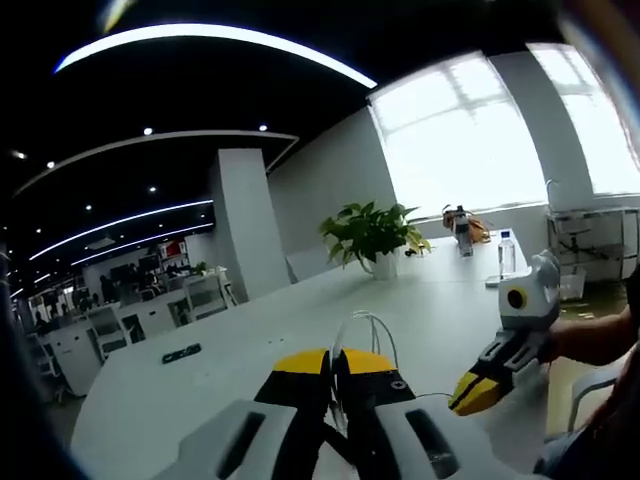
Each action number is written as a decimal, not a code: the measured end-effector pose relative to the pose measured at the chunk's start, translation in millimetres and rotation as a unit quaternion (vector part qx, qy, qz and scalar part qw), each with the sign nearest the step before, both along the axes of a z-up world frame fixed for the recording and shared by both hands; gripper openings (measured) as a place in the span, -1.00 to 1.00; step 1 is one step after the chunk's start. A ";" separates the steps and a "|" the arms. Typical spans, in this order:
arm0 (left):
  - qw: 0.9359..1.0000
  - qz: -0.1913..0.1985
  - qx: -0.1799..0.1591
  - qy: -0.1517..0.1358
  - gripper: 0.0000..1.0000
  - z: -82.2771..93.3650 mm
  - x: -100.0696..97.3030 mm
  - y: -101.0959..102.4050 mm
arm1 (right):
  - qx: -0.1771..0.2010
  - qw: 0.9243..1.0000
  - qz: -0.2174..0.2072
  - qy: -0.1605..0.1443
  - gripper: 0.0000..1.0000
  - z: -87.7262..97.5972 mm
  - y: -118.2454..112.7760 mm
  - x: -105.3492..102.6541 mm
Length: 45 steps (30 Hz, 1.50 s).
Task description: Peel open the Velcro strap on the desktop, arrange the wired earphones neatly onto it, and close the Velcro strap to secure them.
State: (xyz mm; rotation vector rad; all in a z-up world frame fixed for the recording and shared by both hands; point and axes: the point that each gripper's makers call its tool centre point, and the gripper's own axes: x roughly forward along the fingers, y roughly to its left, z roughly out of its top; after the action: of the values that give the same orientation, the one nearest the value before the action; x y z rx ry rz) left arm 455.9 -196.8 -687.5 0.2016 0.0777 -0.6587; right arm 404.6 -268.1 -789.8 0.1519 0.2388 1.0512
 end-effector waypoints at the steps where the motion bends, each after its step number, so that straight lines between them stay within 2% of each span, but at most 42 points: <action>1: 1.000 0.002 0.000 0.000 -0.84 -0.8 0.9 1.7 | 0.001 1.000 0.006 0.010 -0.91 1.0 0.1 -7.1; 4: 1.000 0.006 0.001 0.002 -0.84 -5.6 2.3 3.5 | 0.025 0.998 0.037 0.040 -0.91 11.2 4.4 -28.1; 8: 1.000 -0.001 0.011 0.010 -0.84 -18.5 -2.5 -1.6 | 0.051 0.996 0.044 0.053 -0.91 33.5 2.3 -35.6; 11: 1.000 -0.001 0.024 0.010 -0.84 -28.8 -9.7 -5.4 | 0.064 0.995 0.032 0.063 -0.91 49.0 -5.1 -28.4; 15: 1.000 -0.016 -0.007 0.025 -0.84 -33.7 -25.4 -15.6 | 0.064 0.995 -0.005 0.082 -0.91 58.0 -17.6 -10.7; 17: 0.999 -0.014 -0.013 0.027 -0.84 -36.7 -30.1 -19.1 | 0.079 0.993 -0.013 0.087 -0.91 65.9 -20.1 -8.1; 20: 0.999 0.010 -0.007 0.030 -0.84 -47.9 -31.2 -21.2 | 0.112 0.989 -0.018 0.095 -0.91 75.6 -17.7 -6.2; 22: 0.999 0.010 -0.012 0.034 -0.84 -51.7 -32.1 -24.4 | 0.121 0.987 -0.020 0.099 -0.91 75.0 -11.7 -2.9; 25: 0.997 0.000 -0.048 0.062 -0.84 -61.4 -34.2 -33.9 | 0.116 0.988 -0.022 0.099 -0.91 70.1 0.4 -2.5; 30: 0.994 -0.006 -0.070 0.086 -0.84 -71.1 -34.4 -36.3 | 0.045 0.997 -0.035 0.060 -0.91 51.8 14.9 1.0; 36: 0.993 -0.007 -0.082 0.090 -0.84 -71.8 -33.6 -33.5 | 0.024 0.998 -0.020 0.058 -0.91 40.6 25.7 1.8; 38: 0.990 -0.015 -0.099 0.100 -0.84 -71.8 -33.8 -34.6 | -0.002 0.998 -0.020 0.052 -0.91 33.1 28.6 1.6; 40: 0.989 -0.015 -0.101 0.106 -0.84 -74.6 -32.6 -33.3 | -0.029 0.999 -0.029 0.032 -0.91 28.1 28.0 5.0; 43: 0.988 -0.013 -0.089 0.124 -0.84 -86.0 -32.1 -30.1 | -0.025 0.999 -0.031 0.031 -0.91 27.6 26.8 8.4; 45: 0.983 -0.023 -0.110 0.145 -0.84 -90.1 -34.1 -31.1 | -0.006 0.999 -0.020 0.050 -0.91 29.5 27.8 6.2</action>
State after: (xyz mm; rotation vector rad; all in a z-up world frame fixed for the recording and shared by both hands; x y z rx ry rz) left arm 421.7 -227.9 -777.6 -0.1075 0.2782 -0.7340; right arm 410.8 -240.2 -760.3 0.1982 0.3323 1.0041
